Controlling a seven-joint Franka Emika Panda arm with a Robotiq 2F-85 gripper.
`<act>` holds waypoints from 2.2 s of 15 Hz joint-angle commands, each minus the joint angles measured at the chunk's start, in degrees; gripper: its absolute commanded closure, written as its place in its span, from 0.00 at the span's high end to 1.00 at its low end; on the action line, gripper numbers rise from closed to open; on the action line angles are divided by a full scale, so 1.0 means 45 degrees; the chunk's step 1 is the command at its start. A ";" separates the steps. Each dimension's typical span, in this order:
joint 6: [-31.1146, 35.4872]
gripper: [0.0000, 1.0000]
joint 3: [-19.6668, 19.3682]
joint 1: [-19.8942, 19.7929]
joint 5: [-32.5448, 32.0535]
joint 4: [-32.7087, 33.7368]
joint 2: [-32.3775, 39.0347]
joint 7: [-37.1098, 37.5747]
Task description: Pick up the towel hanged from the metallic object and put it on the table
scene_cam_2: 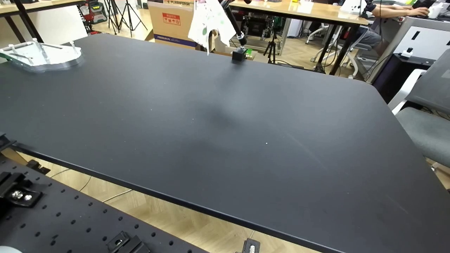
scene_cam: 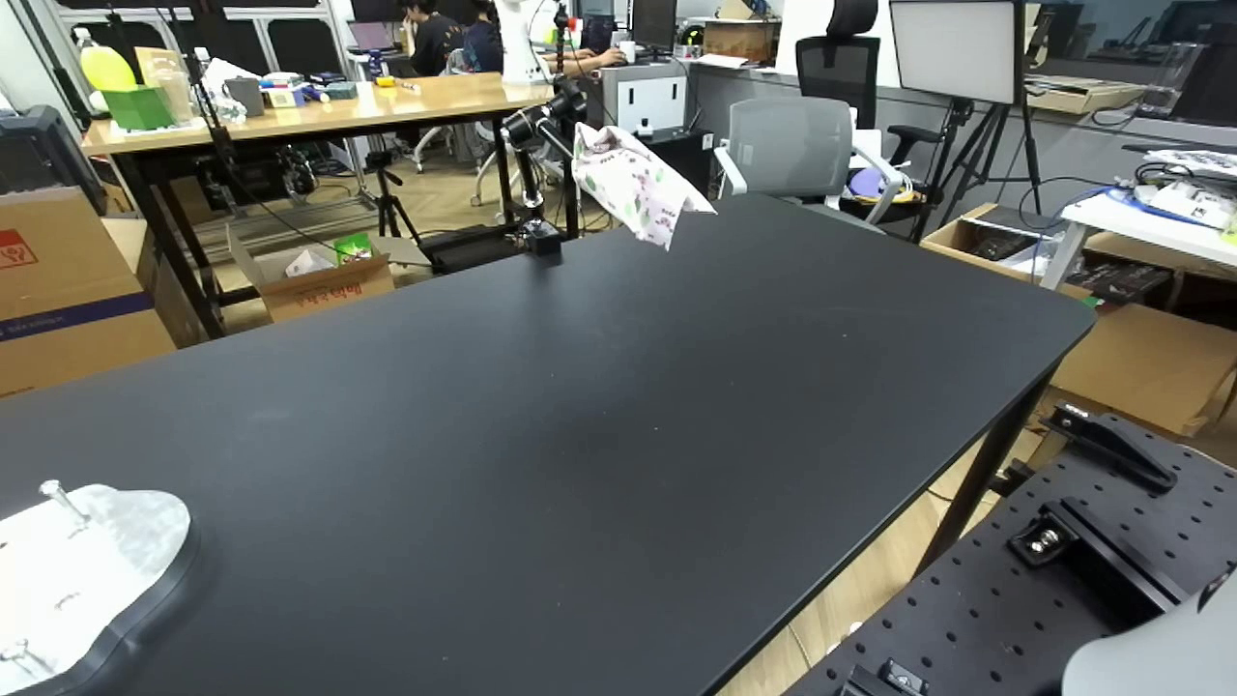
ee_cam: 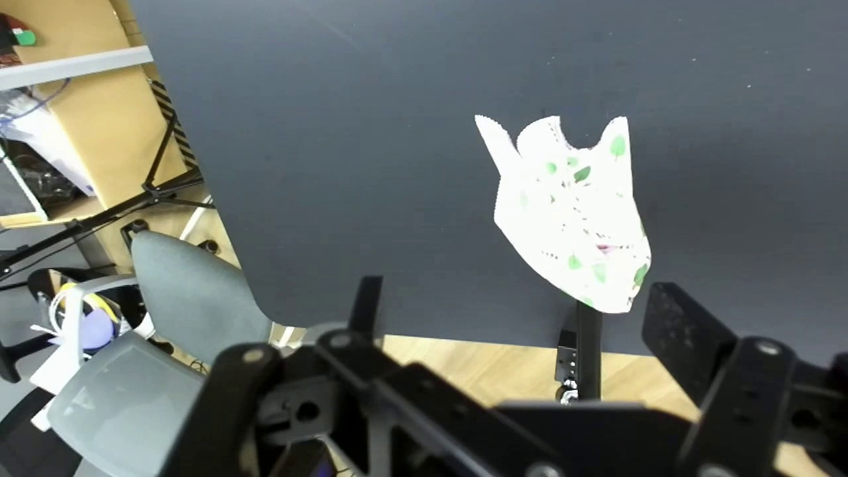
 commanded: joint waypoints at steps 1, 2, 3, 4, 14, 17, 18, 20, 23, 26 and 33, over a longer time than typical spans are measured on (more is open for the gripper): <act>0.0408 1.00 -0.0246 -0.0057 -0.1064 0.0175 0.0344 -0.0184; 0.0538 1.00 -0.0339 -0.0101 -0.1307 0.0236 0.0520 -0.0365; 0.0708 1.00 -0.0449 -0.0123 -0.1477 0.0290 0.0743 -0.0668; 0.0860 1.00 -0.0562 -0.0121 -0.1542 0.0313 0.0923 -0.0980; 0.1309 1.00 -0.1047 0.0202 -0.0333 0.0420 0.2987 -0.5138; 0.1198 1.00 -0.1046 0.0271 -0.0128 0.0390 0.3304 -0.5769; 0.1176 1.00 -0.1054 0.0281 -0.0050 0.0396 0.3385 -0.5937; 0.1215 1.00 -0.1067 0.0295 -0.0021 0.0419 0.3552 -0.6262; 0.1964 1.00 -0.1100 0.0323 -0.0642 0.0383 0.3782 -0.6413; 0.3060 1.00 -0.1115 0.0365 -0.1198 0.0357 0.4068 -0.6680; 0.4513 0.75 -0.1055 0.0494 -0.0840 0.0743 0.4928 -0.7468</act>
